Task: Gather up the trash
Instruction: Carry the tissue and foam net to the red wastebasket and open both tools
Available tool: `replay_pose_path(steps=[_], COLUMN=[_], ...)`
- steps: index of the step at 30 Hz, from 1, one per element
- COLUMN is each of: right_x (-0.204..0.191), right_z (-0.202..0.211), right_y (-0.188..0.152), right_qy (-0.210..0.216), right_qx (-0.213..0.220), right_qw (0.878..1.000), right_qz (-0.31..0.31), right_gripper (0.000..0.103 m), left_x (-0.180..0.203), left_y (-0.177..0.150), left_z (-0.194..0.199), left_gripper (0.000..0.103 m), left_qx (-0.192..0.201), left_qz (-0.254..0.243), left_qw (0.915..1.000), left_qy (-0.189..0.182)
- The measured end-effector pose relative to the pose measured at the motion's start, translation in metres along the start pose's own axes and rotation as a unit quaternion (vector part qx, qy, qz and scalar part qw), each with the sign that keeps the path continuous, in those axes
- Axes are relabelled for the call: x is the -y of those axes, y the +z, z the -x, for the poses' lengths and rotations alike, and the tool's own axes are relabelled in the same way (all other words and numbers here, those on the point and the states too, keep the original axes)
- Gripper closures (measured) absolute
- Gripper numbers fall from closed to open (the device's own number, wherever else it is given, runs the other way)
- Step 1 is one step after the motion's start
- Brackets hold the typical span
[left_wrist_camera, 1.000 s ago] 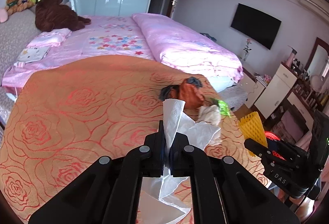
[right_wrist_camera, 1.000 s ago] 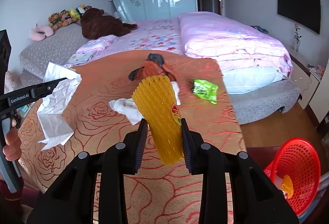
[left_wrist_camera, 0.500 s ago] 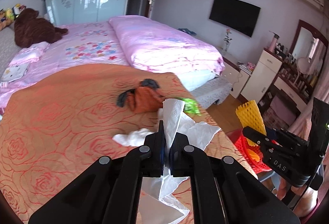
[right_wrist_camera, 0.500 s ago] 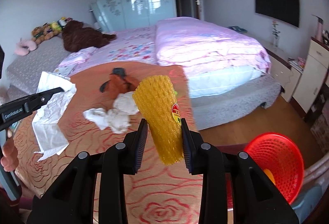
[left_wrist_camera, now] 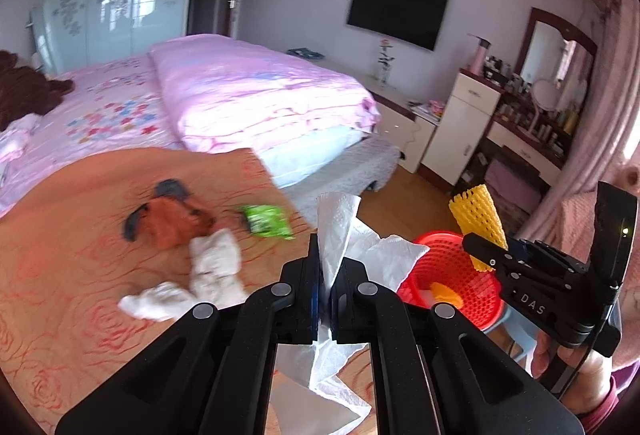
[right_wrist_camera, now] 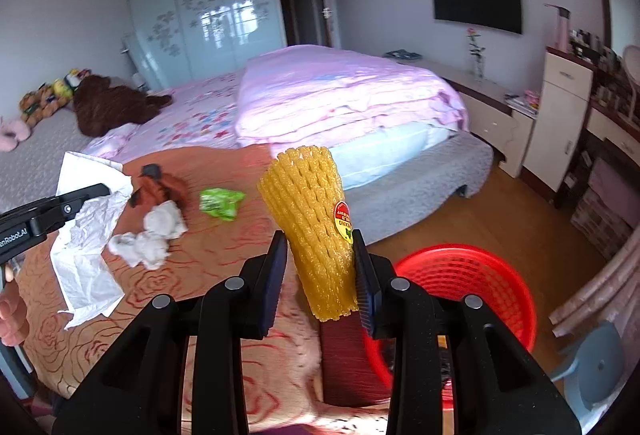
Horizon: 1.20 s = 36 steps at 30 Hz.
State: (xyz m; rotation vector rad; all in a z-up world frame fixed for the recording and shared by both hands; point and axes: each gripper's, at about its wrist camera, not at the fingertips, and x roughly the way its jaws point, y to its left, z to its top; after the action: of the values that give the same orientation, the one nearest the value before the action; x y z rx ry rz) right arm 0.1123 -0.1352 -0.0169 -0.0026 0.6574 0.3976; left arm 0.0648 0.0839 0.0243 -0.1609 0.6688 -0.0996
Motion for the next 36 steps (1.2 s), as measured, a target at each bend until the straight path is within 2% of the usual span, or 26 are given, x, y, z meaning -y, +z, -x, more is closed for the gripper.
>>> replay_pose_path(steps=[12,25,36], right_x=[0.07,0.118,0.144], right_z=[0.015,0.017,-0.002], right_y=[-0.012,-0.028,-0.047], right_qy=[-0.063,-0.1,-0.117], right_qx=[0.011,0.012,-0.018], right_qw=[0.996,0.989,0.983], right_qz=[-0.061,-0.106,-0.141], right_gripper=[0.071,0.071,0.071], left_x=[0.077,0.139,0.166], left_y=[0.009,0.02,0.005], left_z=[-0.046,-0.096,-0.151], left_gripper=[0.1,0.1,0.1], left_qx=[-0.024,-0.065,-0.115], left_qz=[-0.056,-0.077,-0.075], left_qw=[0.9968,0.9871,0.9806], left_qy=[-0.051,-0.124,-0.14])
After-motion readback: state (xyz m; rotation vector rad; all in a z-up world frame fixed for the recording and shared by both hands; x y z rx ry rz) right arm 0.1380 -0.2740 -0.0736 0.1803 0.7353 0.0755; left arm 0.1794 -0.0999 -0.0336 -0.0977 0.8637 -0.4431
